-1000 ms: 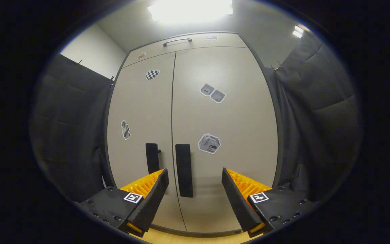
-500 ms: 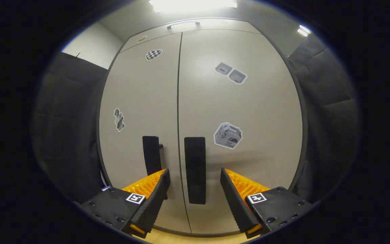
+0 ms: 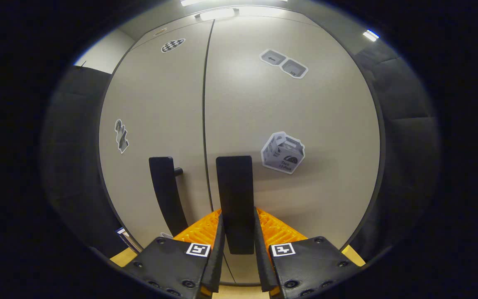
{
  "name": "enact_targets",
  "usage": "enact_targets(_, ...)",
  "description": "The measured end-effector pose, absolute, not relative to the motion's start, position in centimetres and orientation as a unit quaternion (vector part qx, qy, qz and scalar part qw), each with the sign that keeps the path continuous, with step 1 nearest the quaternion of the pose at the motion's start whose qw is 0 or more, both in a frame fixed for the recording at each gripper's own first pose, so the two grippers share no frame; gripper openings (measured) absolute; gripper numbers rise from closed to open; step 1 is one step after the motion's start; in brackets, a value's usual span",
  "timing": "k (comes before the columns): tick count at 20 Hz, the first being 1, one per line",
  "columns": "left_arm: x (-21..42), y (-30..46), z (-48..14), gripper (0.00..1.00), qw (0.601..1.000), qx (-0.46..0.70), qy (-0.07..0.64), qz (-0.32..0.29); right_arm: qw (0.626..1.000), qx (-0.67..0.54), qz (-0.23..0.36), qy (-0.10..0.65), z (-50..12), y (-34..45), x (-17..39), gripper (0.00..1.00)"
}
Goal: Open the right door of the double-door shoe cabinet with the right hand, and open the left door with the left hand.
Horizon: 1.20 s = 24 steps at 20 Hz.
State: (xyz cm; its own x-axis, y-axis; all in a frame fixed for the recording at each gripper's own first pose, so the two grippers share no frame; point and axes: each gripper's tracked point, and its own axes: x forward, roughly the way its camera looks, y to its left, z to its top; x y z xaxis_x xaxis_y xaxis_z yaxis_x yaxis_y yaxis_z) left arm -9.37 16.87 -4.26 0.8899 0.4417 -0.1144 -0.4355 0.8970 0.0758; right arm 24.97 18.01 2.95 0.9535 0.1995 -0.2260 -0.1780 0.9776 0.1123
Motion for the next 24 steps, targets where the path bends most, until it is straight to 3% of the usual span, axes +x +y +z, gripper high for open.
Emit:
enact_targets(2, -9.1, 16.6, -4.0, 0.93, 0.973, 0.025, 0.061, 0.223, 0.986, 0.051, 0.090, 0.128, 2.7, 17.9, 25.1, 0.39)
enact_targets(5, -9.1, 16.5, -3.7, 0.93, 0.974, 0.030, 0.058, 0.218, 0.987, 0.016, 0.082, 0.134, 2.7, 18.1, 25.2, 0.25)
enact_targets(6, -9.0, 16.4, -3.6, 0.93, 0.974, 0.031, 0.058, 0.217, 0.987, 0.009, 0.085, 0.133, 2.7, 18.0, 24.9, 0.25)
enact_targets(7, -9.0, 16.3, -3.6, 0.94, 0.974, 0.030, 0.057, 0.215, 0.987, 0.006, 0.090, 0.133, 2.7, 18.0, 24.9, 0.17)
enact_targets(24, -5.7, 11.2, -1.9, 0.93, 0.989, 0.026, 0.036, 0.143, 0.976, 0.040, 0.159, 0.147, 3.2, 15.4, 18.6, 0.18)
